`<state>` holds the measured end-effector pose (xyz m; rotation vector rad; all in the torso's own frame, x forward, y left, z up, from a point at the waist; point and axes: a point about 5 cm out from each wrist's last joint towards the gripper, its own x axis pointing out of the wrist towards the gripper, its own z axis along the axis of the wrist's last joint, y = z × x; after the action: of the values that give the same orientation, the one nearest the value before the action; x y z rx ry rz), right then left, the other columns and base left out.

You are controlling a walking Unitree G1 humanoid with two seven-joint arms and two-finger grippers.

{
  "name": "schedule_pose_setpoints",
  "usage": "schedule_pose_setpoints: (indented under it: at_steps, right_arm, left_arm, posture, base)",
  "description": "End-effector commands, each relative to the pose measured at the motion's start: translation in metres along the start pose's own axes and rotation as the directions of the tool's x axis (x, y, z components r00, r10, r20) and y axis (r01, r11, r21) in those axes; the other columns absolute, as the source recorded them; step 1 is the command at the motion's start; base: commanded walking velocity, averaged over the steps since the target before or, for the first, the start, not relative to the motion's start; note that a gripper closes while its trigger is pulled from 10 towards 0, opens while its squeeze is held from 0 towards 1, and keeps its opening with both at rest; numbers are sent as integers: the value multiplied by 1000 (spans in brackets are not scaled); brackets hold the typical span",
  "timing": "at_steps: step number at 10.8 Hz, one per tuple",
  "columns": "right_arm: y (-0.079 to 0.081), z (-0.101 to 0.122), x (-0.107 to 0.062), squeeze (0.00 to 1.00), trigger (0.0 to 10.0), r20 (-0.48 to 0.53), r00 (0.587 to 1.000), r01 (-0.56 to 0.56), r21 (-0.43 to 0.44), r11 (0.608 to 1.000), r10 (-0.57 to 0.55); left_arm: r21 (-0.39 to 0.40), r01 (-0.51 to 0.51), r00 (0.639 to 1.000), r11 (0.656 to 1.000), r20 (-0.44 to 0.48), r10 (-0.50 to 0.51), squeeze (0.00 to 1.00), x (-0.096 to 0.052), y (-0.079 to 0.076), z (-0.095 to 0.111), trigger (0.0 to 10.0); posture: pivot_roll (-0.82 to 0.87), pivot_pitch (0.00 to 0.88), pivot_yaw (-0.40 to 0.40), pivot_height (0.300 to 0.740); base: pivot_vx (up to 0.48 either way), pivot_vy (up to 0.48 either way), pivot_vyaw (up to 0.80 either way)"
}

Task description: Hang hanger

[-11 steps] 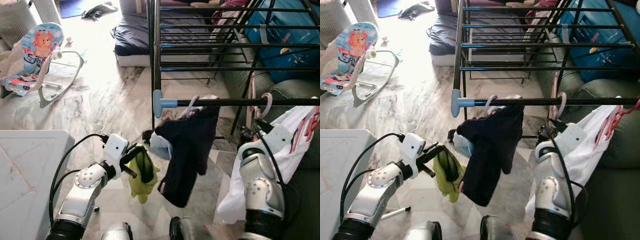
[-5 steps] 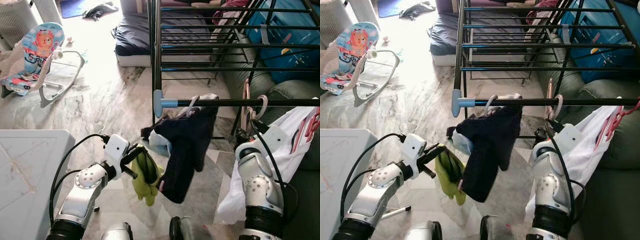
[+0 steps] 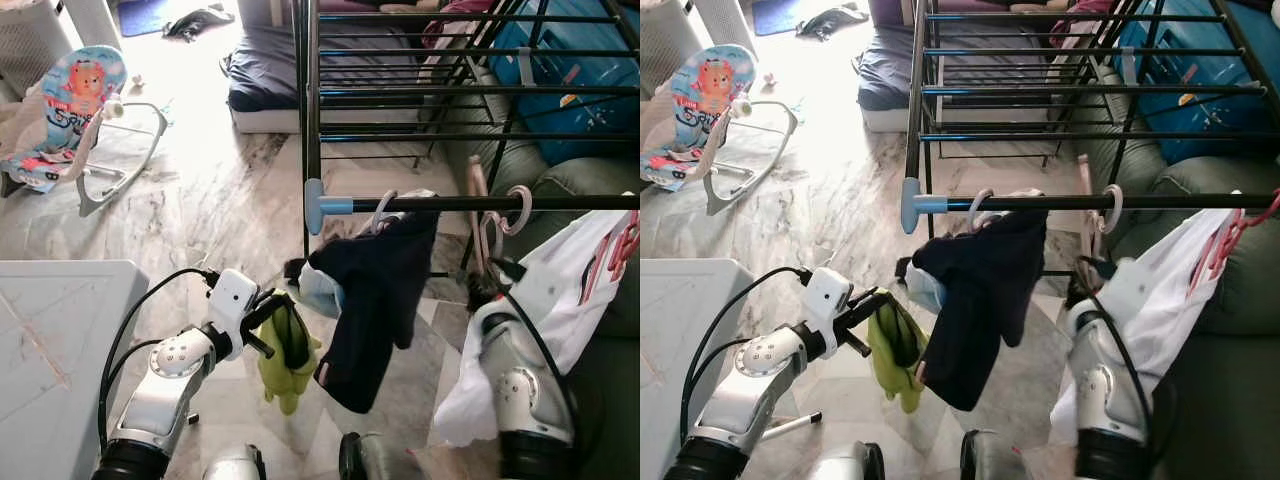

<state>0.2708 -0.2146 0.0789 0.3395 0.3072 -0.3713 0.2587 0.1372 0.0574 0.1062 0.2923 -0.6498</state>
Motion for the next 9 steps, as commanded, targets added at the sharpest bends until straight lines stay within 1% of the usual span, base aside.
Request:
schedule_pose_setpoints:
  at_steps: [1, 2, 3, 4, 5, 6, 9]
  right_arm:
    - [3, 1, -2, 1000, 10000, 11, 1000, -17, -32, 999, 17]
    - [5, 1, -2, 1000, 10000, 8, 999, -43, -113, 993, 44]
    - [11, 4, -4, 1000, 10000, 18, 995, -93, -211, 973, 99]
    - [16, 6, -5, 1000, 10000, 30, 990, -124, -264, 957, 137]
    - [19, 6, -6, 459, 10000, 30, 987, -140, -291, 946, 156]
    - [20, 6, -7, 0, 10000, 26, 985, -152, -302, 941, 168]
    - [17, 9, -6, 0, 10000, 24, 986, -147, -312, 939, 163]
  left_arm:
    - [23, 15, 1000, 1000, 15, -15, 0, -1, -1, 6, 10000]
    - [25, 15, 1000, 1000, 12, -16, 0, -1, -1, 6, 10000]
    - [26, 14, 1000, 1000, 10, -15, 0, -1, -1, 5, 10000]
    - [26, 14, 1000, 1000, 6, -14, 0, -1, -1, 5, 10000]
    - [28, 15, 1000, 999, 3, -15, 0, 0, -1, 5, 10000]
    - [29, 16, 1000, 999, 2, -16, 0, 0, -1, 5, 10000]
    - [32, 13, 1000, 999, -4, -13, 0, 0, 0, 4, 10000]
  posture:
    - [-72, 120, 7, 740]
    - [-74, 119, 7, 740]
    - [-76, 119, 8, 740]
    - [-78, 119, 8, 740]
    - [-78, 119, 8, 740]
    - [-79, 118, 7, 740]
    - [-78, 118, 7, 740]
  base:
    - [0, 0, 0]
    - [0, 0, 0]
    - [0, 0, 0]
    - [0, 0, 0]
    - [0, 0, 0]
    - [0, 0, 0]
    - [0, 0, 0]
